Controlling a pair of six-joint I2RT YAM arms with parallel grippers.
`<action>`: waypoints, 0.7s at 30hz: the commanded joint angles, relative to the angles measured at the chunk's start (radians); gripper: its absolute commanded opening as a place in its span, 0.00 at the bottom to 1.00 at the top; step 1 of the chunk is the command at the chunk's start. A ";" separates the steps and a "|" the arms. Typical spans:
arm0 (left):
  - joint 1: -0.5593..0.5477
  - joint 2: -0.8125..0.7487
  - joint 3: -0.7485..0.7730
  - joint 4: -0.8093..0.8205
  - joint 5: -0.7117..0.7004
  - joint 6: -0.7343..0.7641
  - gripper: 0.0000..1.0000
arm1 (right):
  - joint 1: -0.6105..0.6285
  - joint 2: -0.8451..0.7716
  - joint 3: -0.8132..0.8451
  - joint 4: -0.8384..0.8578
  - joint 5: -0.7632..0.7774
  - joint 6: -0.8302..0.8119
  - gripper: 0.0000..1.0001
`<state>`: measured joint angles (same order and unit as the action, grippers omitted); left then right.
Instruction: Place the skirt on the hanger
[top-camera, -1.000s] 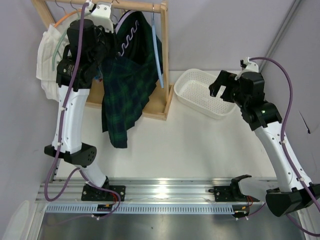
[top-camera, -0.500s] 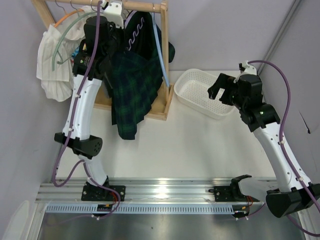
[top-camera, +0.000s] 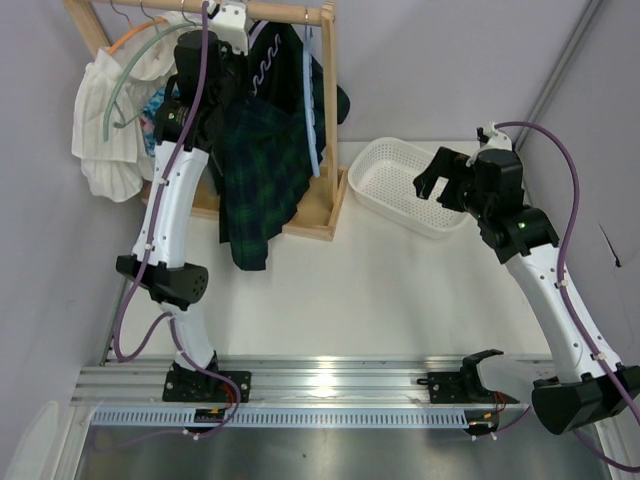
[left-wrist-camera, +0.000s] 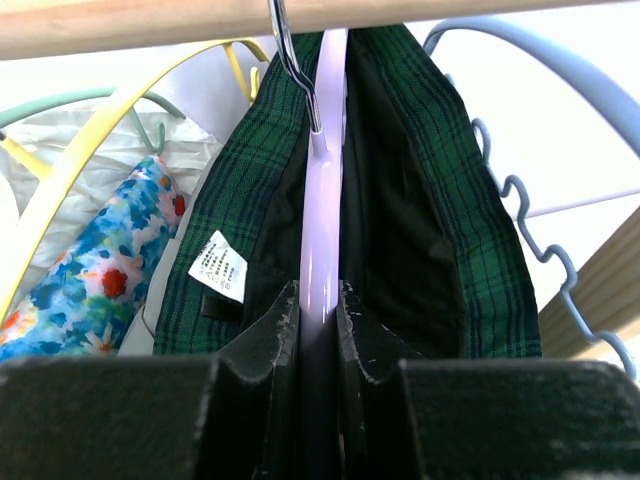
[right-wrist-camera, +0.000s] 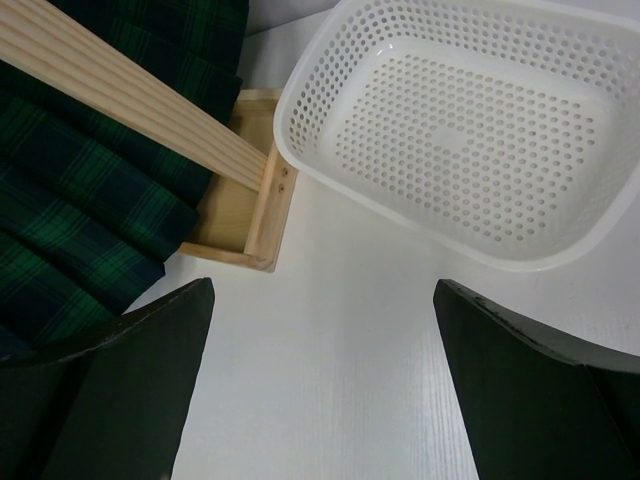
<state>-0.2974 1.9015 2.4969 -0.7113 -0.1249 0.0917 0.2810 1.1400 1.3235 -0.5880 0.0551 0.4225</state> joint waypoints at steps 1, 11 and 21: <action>0.012 -0.002 0.073 0.176 0.016 0.037 0.01 | -0.002 0.001 0.005 0.048 -0.024 0.016 0.99; 0.012 -0.065 0.031 0.168 0.036 0.054 0.25 | -0.002 0.020 0.023 0.027 -0.034 0.005 0.99; 0.012 -0.255 -0.032 0.154 0.064 0.019 0.91 | -0.002 0.010 0.086 -0.005 -0.008 -0.033 0.99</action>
<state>-0.2920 1.7794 2.4802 -0.6167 -0.0830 0.1284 0.2813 1.1603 1.3399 -0.5827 0.0357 0.4141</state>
